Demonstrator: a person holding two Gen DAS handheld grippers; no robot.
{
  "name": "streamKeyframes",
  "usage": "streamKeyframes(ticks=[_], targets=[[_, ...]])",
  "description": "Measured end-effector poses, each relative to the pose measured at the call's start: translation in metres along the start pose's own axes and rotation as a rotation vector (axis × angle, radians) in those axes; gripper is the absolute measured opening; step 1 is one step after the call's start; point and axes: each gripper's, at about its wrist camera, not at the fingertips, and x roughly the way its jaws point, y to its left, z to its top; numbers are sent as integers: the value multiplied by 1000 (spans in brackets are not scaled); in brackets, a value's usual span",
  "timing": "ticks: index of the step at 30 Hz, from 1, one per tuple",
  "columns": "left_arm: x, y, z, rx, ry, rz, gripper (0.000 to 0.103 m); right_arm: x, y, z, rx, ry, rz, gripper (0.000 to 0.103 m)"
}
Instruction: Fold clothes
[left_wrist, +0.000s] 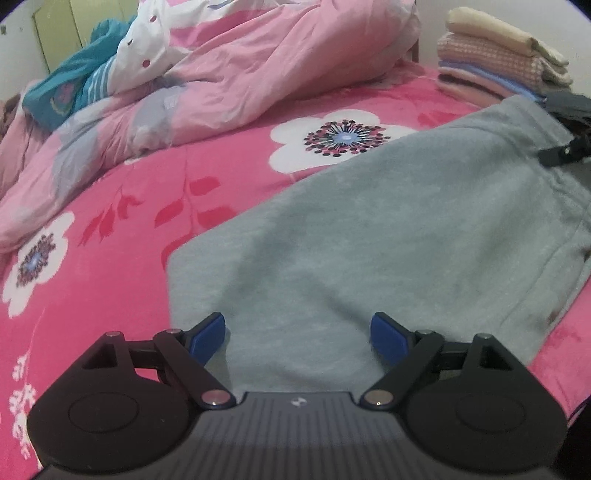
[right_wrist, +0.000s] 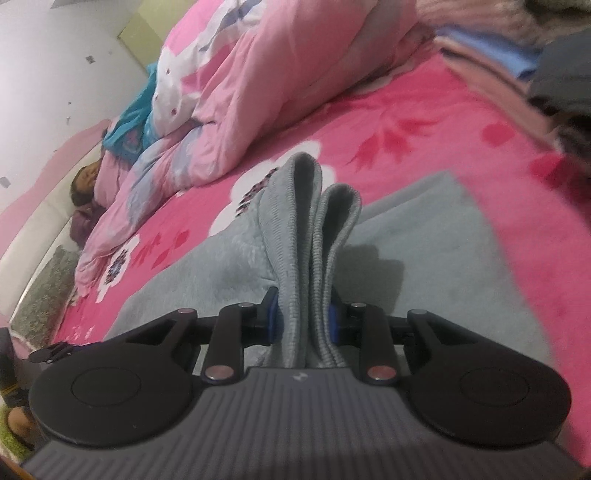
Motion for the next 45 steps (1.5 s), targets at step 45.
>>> streamKeyframes(ticks=[45], targets=[[5,20,-4,-162,56,-109,88,-48,-80,-8,170,-97,-223,52]])
